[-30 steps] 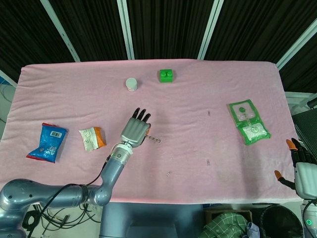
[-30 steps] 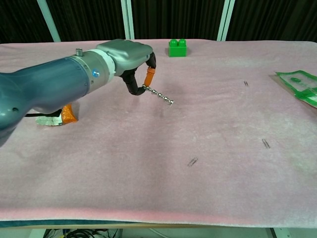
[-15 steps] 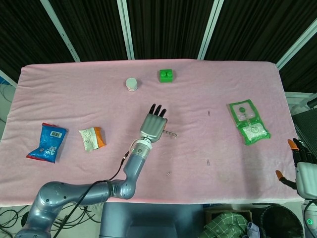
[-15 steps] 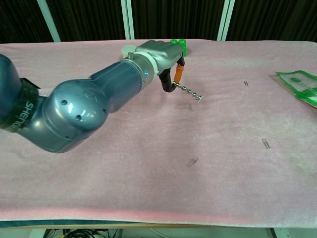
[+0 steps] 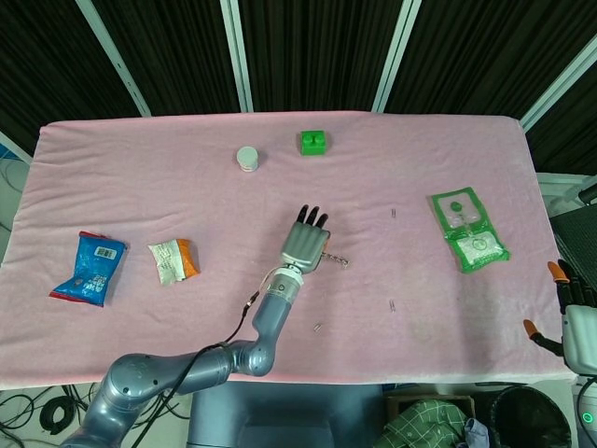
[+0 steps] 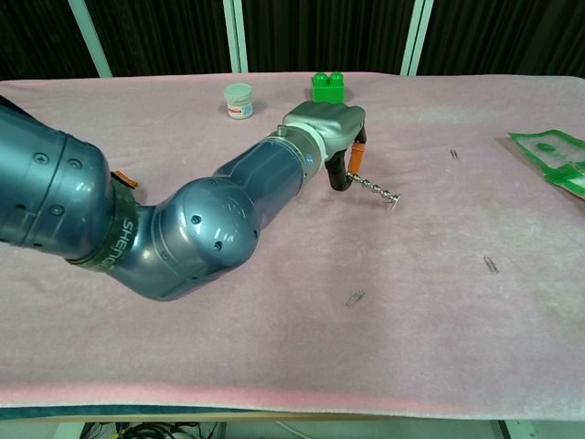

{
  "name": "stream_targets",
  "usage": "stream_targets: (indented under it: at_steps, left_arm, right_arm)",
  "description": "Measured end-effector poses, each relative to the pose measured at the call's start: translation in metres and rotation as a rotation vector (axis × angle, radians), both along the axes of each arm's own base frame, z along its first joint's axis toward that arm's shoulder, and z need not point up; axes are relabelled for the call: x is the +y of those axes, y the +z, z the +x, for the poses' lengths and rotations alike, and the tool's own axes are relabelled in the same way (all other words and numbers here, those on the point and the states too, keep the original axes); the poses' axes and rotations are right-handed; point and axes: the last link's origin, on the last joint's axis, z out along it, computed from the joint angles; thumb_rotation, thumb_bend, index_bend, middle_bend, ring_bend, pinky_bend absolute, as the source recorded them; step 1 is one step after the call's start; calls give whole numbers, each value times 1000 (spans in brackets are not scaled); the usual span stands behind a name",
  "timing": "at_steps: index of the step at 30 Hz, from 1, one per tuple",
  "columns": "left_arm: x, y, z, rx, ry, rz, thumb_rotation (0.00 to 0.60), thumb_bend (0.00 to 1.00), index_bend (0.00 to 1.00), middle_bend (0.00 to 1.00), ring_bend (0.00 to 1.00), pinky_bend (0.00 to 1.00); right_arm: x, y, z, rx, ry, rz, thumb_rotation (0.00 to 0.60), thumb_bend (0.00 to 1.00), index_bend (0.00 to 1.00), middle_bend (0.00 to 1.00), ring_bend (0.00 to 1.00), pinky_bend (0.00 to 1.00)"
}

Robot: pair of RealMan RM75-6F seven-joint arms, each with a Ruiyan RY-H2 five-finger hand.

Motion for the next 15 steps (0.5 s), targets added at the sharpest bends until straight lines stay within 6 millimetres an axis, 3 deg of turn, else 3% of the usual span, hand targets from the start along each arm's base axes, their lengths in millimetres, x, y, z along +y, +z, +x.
stream_targets:
  at_steps: [11,15]
  left_arm:
    - [-9,-14,3,13,2,-29,600,465,596,135,0,0]
    - [-11,-15,3,20,7,-34,600,443,549,121,0,0]
  right_arm:
    - [1,1,1,-2,1,0,600,136,0,33,121,210]
    - [1,1,1,-2,2,2,600,136,0,32,120,210]
